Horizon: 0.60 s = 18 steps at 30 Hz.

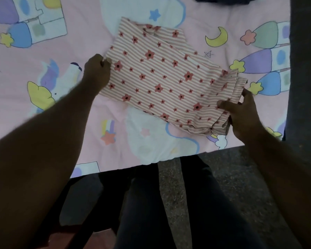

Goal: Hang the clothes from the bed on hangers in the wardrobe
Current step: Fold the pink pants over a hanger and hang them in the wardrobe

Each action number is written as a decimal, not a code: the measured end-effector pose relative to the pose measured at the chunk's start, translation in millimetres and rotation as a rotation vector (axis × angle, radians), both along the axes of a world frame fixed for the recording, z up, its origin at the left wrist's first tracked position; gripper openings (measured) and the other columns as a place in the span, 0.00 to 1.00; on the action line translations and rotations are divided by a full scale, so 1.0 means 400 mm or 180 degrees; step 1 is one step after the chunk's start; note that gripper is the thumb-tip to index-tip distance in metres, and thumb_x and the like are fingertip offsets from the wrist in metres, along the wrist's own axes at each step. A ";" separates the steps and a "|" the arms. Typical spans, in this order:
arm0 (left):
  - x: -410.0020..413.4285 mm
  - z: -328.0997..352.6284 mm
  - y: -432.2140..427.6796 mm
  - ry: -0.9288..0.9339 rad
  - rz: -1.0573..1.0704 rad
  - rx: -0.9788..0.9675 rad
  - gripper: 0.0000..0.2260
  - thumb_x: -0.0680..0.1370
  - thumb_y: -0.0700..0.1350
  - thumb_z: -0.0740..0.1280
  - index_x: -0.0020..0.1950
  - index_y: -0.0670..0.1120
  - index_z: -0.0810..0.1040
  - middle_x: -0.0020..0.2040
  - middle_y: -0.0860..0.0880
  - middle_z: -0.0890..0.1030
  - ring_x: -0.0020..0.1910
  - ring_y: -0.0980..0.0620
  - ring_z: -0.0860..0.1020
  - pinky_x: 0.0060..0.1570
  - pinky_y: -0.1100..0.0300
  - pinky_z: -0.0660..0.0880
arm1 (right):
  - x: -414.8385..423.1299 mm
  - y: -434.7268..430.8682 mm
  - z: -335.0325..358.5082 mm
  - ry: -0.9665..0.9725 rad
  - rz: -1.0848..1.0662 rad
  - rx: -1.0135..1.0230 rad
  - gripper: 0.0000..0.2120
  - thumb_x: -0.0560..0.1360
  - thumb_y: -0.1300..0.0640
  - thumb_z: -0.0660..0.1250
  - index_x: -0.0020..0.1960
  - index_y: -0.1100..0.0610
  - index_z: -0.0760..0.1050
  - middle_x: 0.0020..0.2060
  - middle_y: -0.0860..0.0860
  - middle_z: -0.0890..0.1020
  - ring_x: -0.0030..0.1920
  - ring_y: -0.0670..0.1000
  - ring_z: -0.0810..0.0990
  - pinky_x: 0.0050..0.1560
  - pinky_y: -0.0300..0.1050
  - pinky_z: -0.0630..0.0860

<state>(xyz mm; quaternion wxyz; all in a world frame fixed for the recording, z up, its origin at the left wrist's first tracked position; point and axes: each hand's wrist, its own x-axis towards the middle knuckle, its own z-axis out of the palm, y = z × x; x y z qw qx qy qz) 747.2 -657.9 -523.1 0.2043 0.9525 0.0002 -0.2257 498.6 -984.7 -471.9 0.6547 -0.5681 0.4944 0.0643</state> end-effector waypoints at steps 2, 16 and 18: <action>-0.013 0.021 0.021 -0.0218 0.0223 -0.0207 0.16 0.83 0.47 0.57 0.55 0.34 0.74 0.55 0.34 0.78 0.57 0.37 0.75 0.51 0.52 0.67 | 0.034 0.002 0.039 -0.0149 0.0194 -0.0002 0.32 0.70 0.72 0.70 0.71 0.63 0.63 0.60 0.61 0.80 0.58 0.62 0.81 0.51 0.63 0.80; -0.446 0.064 0.291 0.0090 0.2851 -0.0840 0.15 0.79 0.58 0.61 0.41 0.49 0.73 0.43 0.44 0.80 0.47 0.40 0.81 0.44 0.43 0.79 | 0.277 0.024 0.083 -0.0098 0.1585 0.0437 0.39 0.59 0.53 0.81 0.66 0.58 0.71 0.54 0.52 0.84 0.55 0.56 0.83 0.52 0.55 0.82; -0.503 0.014 0.282 0.0387 0.2825 -0.0814 0.17 0.80 0.57 0.62 0.47 0.44 0.77 0.46 0.43 0.79 0.51 0.40 0.80 0.48 0.47 0.77 | 0.268 0.020 0.014 0.0073 0.1608 0.0260 0.46 0.49 0.43 0.84 0.63 0.54 0.72 0.54 0.52 0.84 0.55 0.57 0.83 0.54 0.63 0.79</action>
